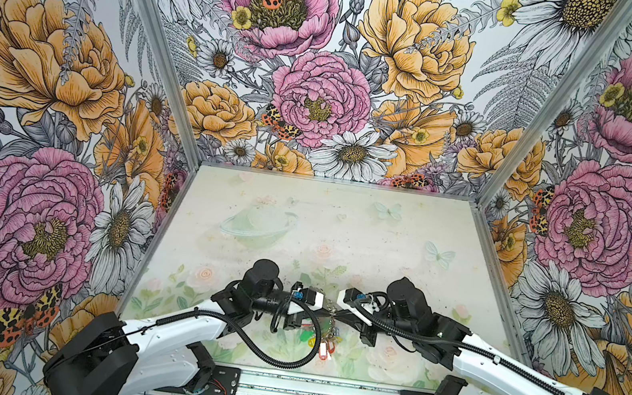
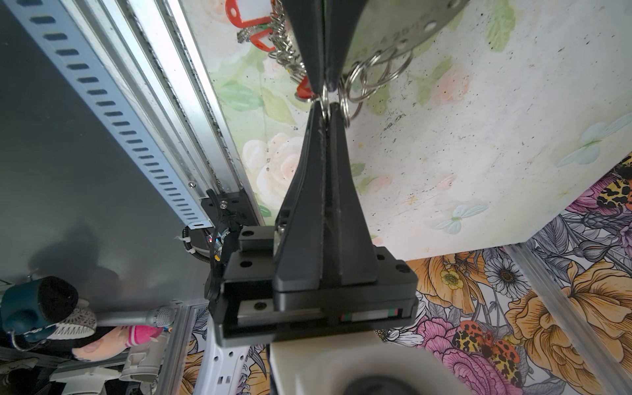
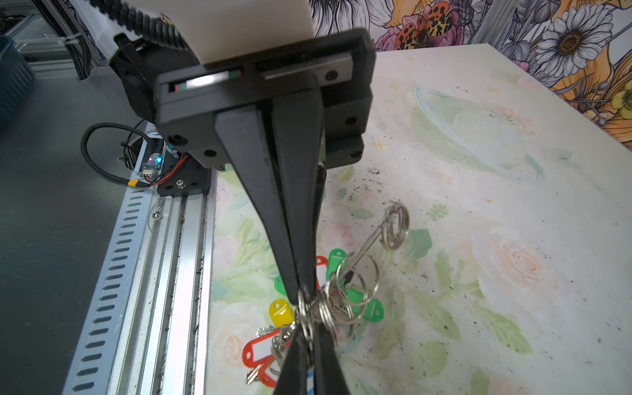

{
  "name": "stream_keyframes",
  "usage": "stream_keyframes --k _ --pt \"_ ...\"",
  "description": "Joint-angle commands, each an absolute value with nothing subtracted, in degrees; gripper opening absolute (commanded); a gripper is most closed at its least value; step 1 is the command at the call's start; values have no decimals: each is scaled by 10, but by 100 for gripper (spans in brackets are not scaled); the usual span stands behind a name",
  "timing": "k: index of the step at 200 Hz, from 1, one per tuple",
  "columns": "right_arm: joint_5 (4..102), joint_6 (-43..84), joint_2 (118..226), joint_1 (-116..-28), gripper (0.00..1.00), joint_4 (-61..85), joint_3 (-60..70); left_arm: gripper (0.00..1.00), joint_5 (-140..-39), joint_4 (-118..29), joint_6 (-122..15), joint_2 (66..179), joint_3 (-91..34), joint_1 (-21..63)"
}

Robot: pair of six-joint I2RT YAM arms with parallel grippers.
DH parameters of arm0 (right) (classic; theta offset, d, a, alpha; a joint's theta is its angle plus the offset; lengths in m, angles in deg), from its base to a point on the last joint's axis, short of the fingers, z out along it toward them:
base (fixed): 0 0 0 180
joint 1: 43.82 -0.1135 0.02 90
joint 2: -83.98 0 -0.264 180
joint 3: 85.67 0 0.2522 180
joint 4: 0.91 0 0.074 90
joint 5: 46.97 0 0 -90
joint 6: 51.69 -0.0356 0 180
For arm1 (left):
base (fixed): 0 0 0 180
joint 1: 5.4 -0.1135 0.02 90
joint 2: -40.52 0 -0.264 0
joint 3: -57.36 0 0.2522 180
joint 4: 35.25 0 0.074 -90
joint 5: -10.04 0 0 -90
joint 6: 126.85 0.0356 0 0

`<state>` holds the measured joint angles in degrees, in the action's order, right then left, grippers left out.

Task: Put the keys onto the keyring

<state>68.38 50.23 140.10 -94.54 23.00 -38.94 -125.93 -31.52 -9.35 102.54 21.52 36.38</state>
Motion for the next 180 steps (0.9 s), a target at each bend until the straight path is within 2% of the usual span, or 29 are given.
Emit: stream_keyframes --k 1,24,107,157,180 --pt "696 500 1405 -951 3 231 -371 0 -1262 -304 -86 1025 199 366" --pt "684 494 1395 -950 0 234 -371 0 -1259 -305 -85 1024 199 366" --pt "677 442 1360 -909 0 213 -369 0 -1233 -294 -81 1014 208 365" --pt "662 348 1372 -903 0 72 -402 0 -1201 -242 -110 1013 218 366" --pt "621 323 1393 -912 0 26 -414 0 -1172 -228 -117 1011 222 369"
